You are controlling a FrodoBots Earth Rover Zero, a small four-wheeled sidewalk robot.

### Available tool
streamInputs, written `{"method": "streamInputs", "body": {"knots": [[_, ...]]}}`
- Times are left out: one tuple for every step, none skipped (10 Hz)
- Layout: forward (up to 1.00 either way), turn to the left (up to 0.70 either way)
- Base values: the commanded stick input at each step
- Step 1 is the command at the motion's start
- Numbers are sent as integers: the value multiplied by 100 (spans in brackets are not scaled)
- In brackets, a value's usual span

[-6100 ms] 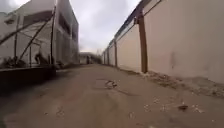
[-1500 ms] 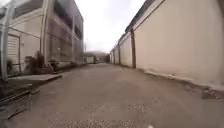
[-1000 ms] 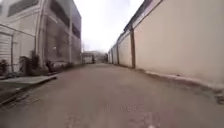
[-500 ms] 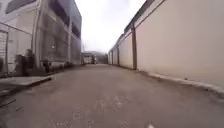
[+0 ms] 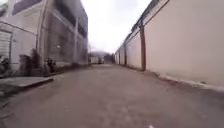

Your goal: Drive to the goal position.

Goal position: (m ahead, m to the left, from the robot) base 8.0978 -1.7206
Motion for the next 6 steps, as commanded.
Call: {"method": "streamInputs", "body": {"knots": [[70,0],[70,2],[70,4],[70,13],[70,16],[70,10]]}}
